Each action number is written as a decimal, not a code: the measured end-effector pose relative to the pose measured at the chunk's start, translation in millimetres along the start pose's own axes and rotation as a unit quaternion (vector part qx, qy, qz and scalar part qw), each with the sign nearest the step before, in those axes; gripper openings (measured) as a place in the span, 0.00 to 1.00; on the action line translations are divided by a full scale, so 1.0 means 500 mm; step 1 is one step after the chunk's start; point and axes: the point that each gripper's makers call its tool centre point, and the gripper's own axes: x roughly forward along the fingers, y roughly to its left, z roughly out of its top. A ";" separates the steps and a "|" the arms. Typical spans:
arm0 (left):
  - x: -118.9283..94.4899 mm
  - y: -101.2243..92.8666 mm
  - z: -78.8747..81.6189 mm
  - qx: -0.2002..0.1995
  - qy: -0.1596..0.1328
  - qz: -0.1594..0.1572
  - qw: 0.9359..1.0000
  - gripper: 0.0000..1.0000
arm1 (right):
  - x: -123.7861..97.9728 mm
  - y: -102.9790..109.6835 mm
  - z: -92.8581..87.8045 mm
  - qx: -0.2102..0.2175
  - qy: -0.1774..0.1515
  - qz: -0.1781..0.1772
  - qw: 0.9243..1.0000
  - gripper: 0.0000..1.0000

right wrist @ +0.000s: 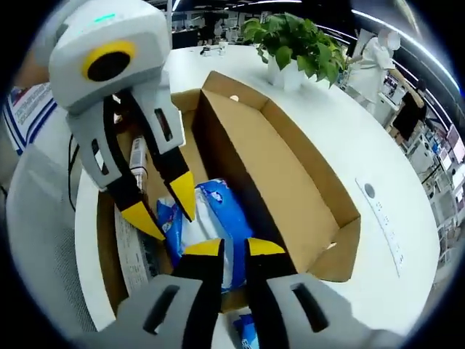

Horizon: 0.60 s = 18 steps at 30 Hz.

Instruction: Operate the shoe box by opening the lid, removing the specified soft item, and placing it in the target area until the item is outside and the box remains undamaged.

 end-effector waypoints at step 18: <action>-0.026 -0.014 0.002 -0.023 0.006 -0.003 1.000 0.00 | -0.025 -0.002 0.020 0.010 -0.014 -0.010 1.000 0.00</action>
